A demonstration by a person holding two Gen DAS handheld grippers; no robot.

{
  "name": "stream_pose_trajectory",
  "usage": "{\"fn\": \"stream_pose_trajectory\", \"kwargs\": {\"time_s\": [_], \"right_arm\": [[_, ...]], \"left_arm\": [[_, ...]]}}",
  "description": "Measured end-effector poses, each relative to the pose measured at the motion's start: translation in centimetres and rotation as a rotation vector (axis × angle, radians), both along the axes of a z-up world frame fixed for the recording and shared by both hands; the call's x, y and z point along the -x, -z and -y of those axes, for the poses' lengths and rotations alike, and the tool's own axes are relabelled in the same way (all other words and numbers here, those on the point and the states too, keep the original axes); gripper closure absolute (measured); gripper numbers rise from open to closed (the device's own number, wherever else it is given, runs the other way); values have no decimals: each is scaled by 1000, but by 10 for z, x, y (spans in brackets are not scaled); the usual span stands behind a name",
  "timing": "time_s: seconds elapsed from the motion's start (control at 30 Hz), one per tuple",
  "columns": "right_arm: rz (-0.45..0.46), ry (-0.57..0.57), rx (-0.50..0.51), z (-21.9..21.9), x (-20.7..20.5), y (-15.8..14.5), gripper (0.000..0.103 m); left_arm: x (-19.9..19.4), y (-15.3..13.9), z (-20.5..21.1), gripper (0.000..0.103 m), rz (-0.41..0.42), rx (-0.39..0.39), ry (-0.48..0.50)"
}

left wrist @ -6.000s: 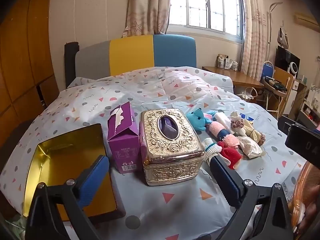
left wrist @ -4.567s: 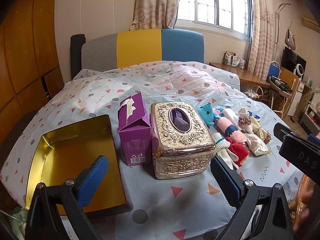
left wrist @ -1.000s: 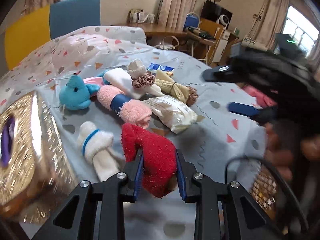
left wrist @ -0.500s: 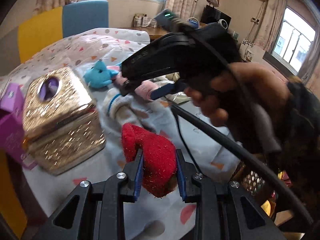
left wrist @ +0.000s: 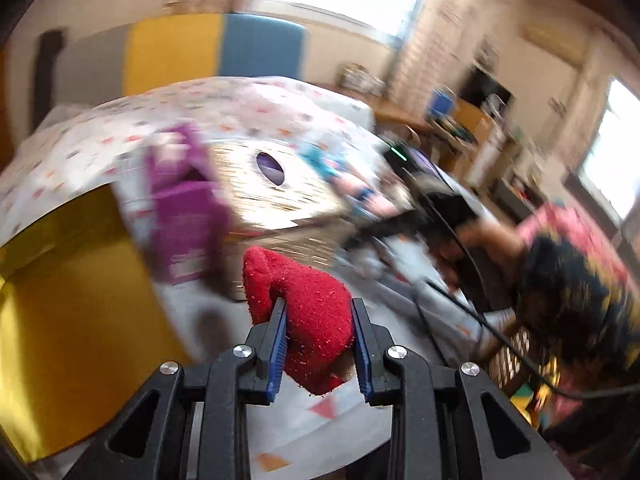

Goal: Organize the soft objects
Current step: 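Carry the red mitten into the gold tray and open the left gripper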

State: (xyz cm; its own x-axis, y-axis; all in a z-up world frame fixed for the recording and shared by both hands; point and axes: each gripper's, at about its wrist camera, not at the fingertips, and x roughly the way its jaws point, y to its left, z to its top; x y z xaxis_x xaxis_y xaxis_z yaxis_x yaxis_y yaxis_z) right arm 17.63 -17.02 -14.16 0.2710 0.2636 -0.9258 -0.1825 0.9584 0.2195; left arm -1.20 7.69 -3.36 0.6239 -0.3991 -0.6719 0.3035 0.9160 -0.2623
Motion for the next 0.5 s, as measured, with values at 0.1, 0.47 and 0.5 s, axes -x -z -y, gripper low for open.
{"fn": "stream_pose_trajectory", "kwargs": {"time_s": [0.1,0.47,0.5], "right_arm": [[20,-19,31,-15,7,5,67],[64,-73,102,-50,32,11,67],[67,-76,105,-53,35,11,66]], "left_arm": [[-6,-11,-48,74,3,53,-151],[-120,33,-146,73,-159,44,-482],[-128,37,-149,73,-169,36,-502]]}}
